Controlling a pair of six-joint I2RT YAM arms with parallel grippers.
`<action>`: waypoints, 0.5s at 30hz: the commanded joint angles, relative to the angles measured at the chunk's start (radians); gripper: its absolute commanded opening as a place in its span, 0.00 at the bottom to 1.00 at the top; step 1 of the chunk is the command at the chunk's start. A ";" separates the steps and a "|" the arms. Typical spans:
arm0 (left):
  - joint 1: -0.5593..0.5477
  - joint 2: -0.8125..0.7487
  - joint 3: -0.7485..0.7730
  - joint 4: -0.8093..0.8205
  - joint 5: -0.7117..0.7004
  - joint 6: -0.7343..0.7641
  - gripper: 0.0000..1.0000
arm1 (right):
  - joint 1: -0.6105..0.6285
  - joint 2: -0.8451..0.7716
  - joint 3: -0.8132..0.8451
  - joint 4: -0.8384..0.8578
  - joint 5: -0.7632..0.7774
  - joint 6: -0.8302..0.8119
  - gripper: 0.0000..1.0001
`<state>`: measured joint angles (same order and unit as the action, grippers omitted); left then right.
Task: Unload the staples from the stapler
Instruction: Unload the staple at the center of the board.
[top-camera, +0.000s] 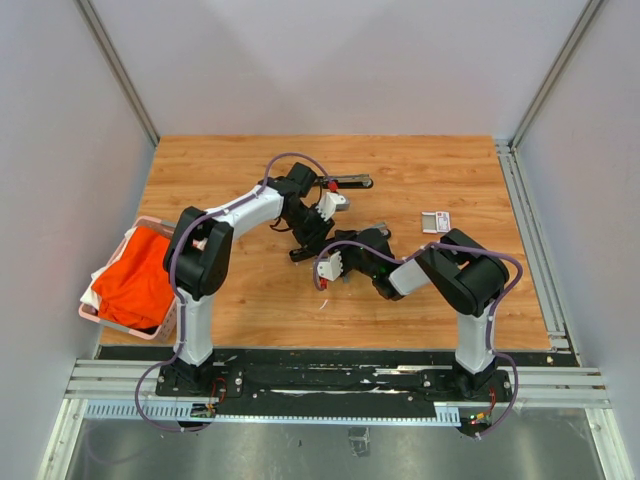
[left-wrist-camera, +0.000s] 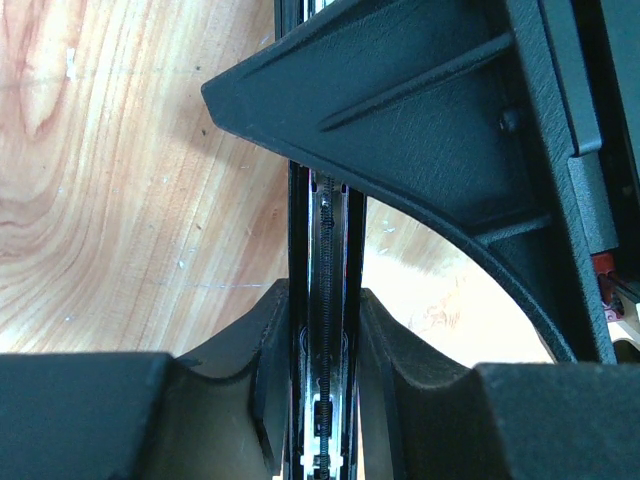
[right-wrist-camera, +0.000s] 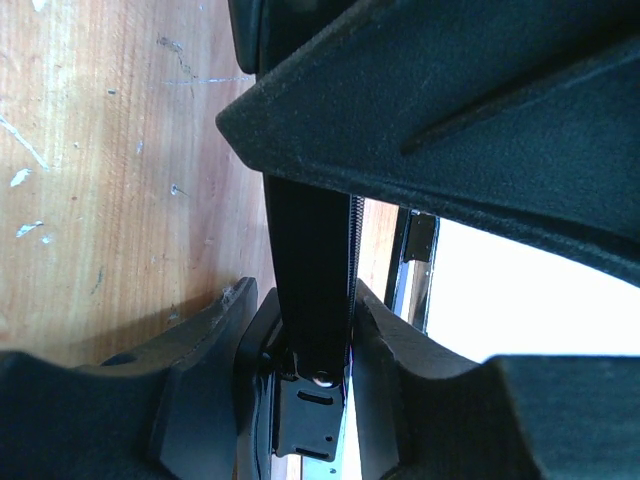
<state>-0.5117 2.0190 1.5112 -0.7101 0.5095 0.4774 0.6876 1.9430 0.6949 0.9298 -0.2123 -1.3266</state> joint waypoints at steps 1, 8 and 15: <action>0.006 0.001 0.030 -0.001 0.052 -0.006 0.12 | 0.014 0.002 0.012 0.001 0.004 0.037 0.23; 0.042 -0.018 0.037 0.000 0.049 -0.015 0.39 | 0.012 -0.066 0.072 -0.229 -0.005 0.034 0.07; 0.093 -0.073 0.034 0.020 0.039 -0.026 0.71 | 0.013 -0.120 0.204 -0.555 -0.015 0.078 0.01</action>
<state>-0.4511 2.0117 1.5204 -0.7059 0.5343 0.4618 0.6872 1.8759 0.8337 0.5602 -0.2169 -1.2877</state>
